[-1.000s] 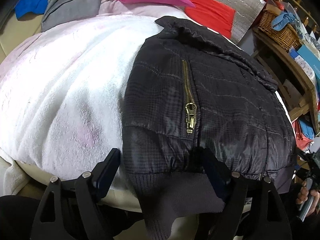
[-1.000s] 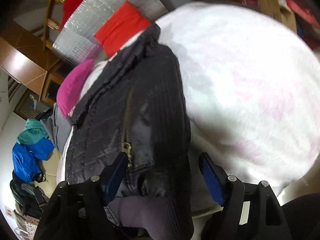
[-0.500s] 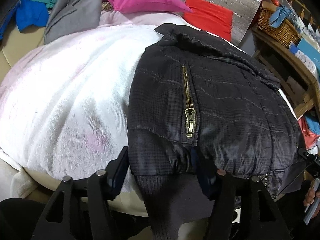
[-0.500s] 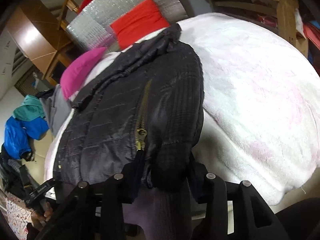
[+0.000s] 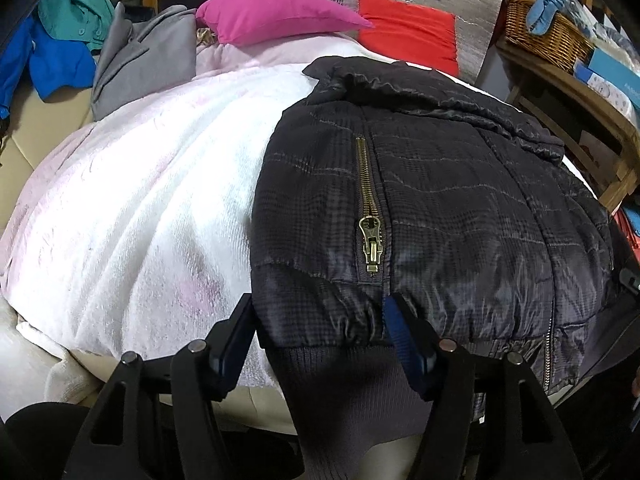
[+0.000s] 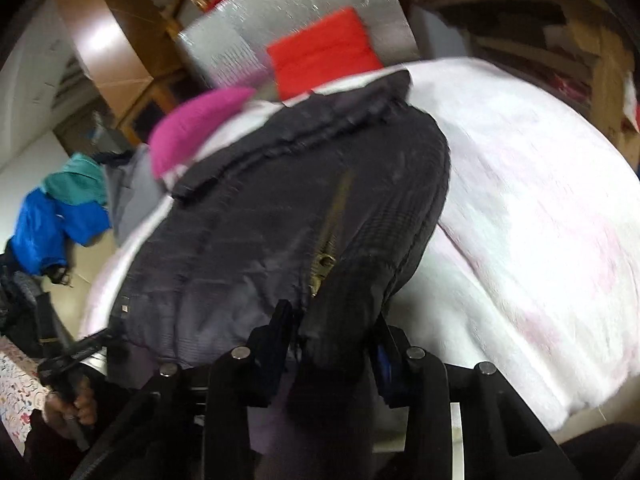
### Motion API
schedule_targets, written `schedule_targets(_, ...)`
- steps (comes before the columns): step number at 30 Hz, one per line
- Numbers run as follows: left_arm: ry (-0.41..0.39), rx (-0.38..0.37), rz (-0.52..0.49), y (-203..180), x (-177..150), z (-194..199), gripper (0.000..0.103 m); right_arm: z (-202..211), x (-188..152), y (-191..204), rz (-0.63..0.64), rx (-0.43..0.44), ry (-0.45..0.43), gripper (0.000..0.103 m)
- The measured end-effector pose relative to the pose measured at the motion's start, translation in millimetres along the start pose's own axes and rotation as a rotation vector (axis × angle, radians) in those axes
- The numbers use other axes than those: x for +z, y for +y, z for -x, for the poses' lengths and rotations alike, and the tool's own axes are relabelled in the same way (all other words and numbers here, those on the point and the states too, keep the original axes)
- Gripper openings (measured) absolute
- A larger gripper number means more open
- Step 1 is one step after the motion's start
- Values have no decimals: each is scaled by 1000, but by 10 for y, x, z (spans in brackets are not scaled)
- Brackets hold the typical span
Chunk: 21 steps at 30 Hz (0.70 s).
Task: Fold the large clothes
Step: 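Lift the ribbed hem with both grippers, then fold the held hem over the jacket toward the collar with both grippers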
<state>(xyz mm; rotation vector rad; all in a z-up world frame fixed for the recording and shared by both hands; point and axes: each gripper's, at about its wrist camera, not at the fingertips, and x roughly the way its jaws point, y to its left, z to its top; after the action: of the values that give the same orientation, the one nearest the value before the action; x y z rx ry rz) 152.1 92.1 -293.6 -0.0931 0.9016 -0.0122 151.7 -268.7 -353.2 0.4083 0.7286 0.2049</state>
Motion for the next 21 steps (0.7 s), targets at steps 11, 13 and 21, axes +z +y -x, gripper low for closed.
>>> schedule_targets(11,-2,12,-12,-17,-15,16,66,-292,-43,-14,-7,-62,127,50)
schedule_targets(13,1,12,-11,-20,-15,11,67,-211,-34,79,37,-28,85,44)
schedule_targets(21,138,-101,64,54,-50,-191,85,-350,-73,-5,-68,-6,166,62)
